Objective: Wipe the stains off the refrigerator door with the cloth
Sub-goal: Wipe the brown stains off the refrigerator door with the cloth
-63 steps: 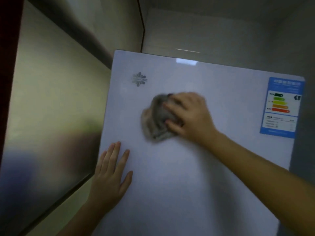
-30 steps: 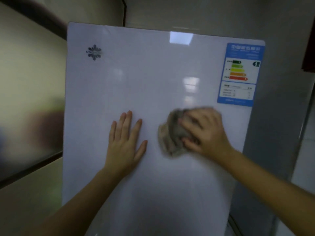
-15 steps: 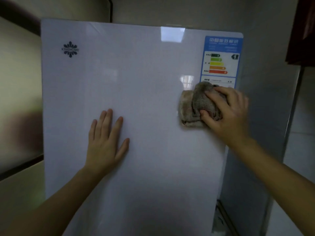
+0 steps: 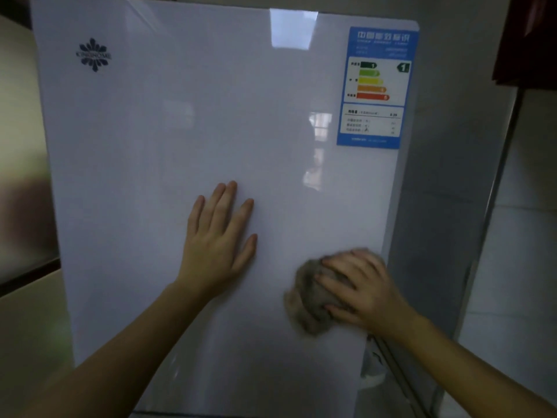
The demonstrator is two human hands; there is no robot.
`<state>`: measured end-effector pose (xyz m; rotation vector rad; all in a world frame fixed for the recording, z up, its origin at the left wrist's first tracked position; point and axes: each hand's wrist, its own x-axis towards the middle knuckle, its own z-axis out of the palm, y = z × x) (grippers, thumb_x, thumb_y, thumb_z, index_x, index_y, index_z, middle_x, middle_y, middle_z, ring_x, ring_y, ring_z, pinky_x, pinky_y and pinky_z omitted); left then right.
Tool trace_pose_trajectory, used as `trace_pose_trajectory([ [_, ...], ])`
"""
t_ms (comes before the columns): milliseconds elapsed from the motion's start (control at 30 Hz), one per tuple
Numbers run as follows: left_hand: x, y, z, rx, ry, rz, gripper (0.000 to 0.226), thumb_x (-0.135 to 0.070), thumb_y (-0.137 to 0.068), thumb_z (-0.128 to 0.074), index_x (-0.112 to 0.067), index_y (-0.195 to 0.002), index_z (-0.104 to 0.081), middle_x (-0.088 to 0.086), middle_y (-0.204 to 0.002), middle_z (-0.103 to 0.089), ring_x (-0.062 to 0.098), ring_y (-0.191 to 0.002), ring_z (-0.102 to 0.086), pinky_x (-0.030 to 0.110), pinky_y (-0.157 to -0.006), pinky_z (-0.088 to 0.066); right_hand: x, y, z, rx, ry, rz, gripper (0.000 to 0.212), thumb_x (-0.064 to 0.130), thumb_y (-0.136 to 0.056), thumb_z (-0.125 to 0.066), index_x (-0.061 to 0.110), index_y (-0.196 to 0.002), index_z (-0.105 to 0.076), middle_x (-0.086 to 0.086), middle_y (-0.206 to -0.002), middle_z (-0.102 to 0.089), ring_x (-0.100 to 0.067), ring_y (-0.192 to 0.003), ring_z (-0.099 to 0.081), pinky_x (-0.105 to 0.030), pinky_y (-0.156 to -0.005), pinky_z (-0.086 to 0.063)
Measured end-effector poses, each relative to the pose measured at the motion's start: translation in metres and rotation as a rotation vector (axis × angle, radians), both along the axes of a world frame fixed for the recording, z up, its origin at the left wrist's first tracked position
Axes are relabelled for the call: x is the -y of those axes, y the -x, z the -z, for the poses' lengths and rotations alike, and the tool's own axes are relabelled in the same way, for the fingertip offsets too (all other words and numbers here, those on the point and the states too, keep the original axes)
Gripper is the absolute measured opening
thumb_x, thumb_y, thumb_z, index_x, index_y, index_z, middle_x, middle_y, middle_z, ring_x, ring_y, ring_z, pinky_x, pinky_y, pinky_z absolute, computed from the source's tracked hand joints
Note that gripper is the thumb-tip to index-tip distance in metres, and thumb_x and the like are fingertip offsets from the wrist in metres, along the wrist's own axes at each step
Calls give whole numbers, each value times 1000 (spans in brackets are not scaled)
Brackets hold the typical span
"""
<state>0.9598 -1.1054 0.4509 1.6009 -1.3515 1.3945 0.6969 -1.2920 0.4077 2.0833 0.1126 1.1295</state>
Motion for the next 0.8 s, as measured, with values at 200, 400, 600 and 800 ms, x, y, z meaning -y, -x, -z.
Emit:
trace_pose_trajectory([
  [200, 5, -6, 3, 45, 25, 0, 59, -40, -98, -46, -12, -150, -43, 19, -162, -30, 34, -152, -26, 56, -123, -23, 0, -2, -152, 406, -166, 4, 56, 44, -87, -70, 15, -134, -64, -14, -132, -60, -36, -119, -54, -43, -100, -37],
  [400, 1, -5, 4, -8, 0, 26, 60, -41, -99, -45, -11, -151, -41, 20, -163, -24, 34, -153, -22, 54, -125, -18, -7, -15, -116, 492, -223, -25, 52, 42, -90, -68, 14, -134, -65, -15, -131, -60, -36, -120, -54, -48, -102, -37],
  [600, -31, -24, 37, -42, 10, 11, 58, -39, -99, -48, -8, -148, -44, 22, -162, -27, 38, -151, -25, 58, -122, -22, -18, -22, 73, -45, -77, -48, 39, 44, -98, -59, 20, -126, -70, -9, -136, -58, -31, -124, -54, -48, -114, -30],
  [800, -55, -57, 50, -124, -16, -91, 60, -41, -99, -43, -9, -149, -42, 21, -163, -26, 37, -152, -25, 55, -123, -20, -24, -42, 50, -104, -19, -60, 37, 43, -98, -61, 19, -124, -71, -12, -130, -67, -31, -118, -60, -48, -107, -39],
])
